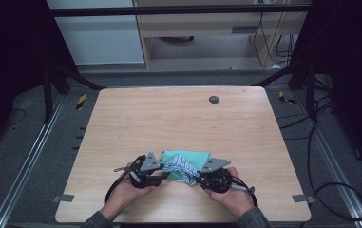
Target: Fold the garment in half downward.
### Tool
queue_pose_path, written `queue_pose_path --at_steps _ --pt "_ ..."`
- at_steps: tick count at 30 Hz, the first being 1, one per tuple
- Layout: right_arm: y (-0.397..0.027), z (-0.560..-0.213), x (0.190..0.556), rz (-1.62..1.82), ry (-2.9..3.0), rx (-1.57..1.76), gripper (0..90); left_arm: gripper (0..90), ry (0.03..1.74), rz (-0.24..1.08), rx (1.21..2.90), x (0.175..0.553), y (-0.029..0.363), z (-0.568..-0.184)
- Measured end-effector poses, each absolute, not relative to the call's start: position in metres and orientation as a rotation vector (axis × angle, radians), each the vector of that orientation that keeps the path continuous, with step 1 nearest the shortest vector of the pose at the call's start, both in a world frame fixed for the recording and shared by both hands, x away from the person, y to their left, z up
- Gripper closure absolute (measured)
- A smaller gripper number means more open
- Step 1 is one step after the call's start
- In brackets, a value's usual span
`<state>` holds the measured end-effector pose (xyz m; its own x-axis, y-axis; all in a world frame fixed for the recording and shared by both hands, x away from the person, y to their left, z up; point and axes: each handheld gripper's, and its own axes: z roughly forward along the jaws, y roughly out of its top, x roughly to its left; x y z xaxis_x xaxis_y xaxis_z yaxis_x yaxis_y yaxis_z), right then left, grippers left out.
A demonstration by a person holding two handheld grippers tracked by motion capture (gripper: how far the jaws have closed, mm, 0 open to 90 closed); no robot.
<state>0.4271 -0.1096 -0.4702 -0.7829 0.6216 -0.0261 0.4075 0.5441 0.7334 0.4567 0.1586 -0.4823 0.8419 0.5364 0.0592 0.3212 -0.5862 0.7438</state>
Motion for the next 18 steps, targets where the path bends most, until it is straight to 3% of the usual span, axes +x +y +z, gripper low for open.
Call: queue_pose_path --at_steps 4,10,18 --pt "-0.109 -0.471 0.426 1.067 2.502 0.851 77.0 64.1 0.624 0.353 2.219 0.455 0.162 -0.483" --pt "-0.108 -0.473 0.423 1.056 2.521 0.838 84.1 86.3 0.602 0.361 2.252 0.453 0.16 -0.485" --pt "-0.11 -0.477 0.418 0.997 2.539 0.788 85.9 88.8 0.591 0.402 2.275 0.445 0.16 -0.489"
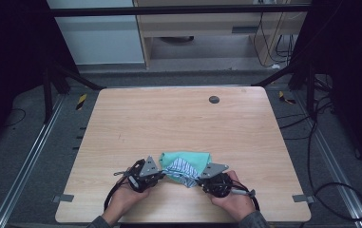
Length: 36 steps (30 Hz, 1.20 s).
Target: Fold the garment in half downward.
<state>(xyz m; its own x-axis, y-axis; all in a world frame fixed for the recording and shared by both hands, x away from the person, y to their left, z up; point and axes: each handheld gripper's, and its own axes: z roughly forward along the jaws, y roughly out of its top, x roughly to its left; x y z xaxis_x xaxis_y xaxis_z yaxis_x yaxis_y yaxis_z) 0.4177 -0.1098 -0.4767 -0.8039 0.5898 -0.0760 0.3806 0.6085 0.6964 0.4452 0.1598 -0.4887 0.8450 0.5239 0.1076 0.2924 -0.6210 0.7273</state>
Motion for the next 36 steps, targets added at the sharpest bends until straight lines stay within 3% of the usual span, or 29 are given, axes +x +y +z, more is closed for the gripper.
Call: queue_pose_path --at_steps 4,7,10,15,18,25,28,36 --pt "-0.108 -0.479 0.414 0.975 2.555 0.758 84.0 87.0 0.592 0.398 2.28 0.44 0.16 -0.491" --pt "-0.11 -0.481 0.41 0.994 2.553 0.779 70.4 70.8 0.601 0.41 2.265 0.431 0.166 -0.489" --pt "-0.115 -0.481 0.406 1.005 2.546 0.792 67.6 66.0 0.613 0.399 2.252 0.425 0.173 -0.487" --pt "-0.131 -0.481 0.397 0.989 2.521 0.821 52.4 59.9 0.64 0.407 2.247 0.417 0.187 -0.487" --pt "-0.139 -0.481 0.396 0.984 2.506 0.843 47.7 56.6 0.683 0.43 2.234 0.42 0.196 -0.484" --pt "-0.168 -0.485 0.409 0.934 2.389 1.013 21.9 29.6 0.841 0.588 2.233 0.441 0.223 -0.487" --pt "-0.18 -0.489 0.421 0.922 2.306 1.125 15.6 18.8 0.933 0.599 2.206 0.45 0.236 -0.492" --pt "-0.195 -0.507 0.451 0.869 2.13 1.366 7.1 4.7 1.064 0.588 2.151 0.466 0.255 -0.506"
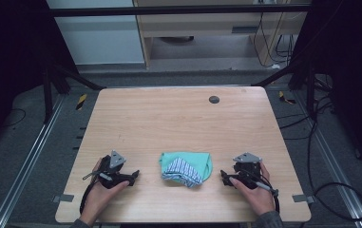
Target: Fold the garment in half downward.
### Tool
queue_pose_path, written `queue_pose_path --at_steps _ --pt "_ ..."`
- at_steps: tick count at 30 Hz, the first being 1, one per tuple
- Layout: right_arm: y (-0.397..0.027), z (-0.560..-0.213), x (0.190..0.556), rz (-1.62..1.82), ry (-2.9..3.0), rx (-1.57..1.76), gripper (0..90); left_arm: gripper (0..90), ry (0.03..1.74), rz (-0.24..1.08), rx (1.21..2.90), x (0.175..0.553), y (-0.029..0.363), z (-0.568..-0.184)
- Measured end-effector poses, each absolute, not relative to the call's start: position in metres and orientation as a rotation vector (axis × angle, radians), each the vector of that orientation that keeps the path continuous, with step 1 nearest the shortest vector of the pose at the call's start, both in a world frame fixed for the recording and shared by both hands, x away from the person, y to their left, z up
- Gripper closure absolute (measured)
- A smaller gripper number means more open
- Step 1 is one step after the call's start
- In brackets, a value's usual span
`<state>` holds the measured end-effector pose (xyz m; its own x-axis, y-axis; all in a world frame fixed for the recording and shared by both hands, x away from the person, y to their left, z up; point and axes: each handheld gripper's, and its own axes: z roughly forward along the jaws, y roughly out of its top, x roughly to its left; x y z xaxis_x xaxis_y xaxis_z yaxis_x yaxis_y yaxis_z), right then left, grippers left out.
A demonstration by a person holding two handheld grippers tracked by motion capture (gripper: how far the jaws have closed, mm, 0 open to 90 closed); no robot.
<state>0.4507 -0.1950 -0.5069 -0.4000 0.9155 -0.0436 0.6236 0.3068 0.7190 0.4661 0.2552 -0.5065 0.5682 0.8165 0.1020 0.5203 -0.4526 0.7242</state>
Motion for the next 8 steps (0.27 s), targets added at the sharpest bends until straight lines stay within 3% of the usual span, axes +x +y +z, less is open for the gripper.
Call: queue_pose_path --at_steps 8 --pt "-0.195 -0.513 0.465 0.883 2.067 1.464 0.1 0.5 1.129 0.508 2.129 0.475 0.261 -0.509"
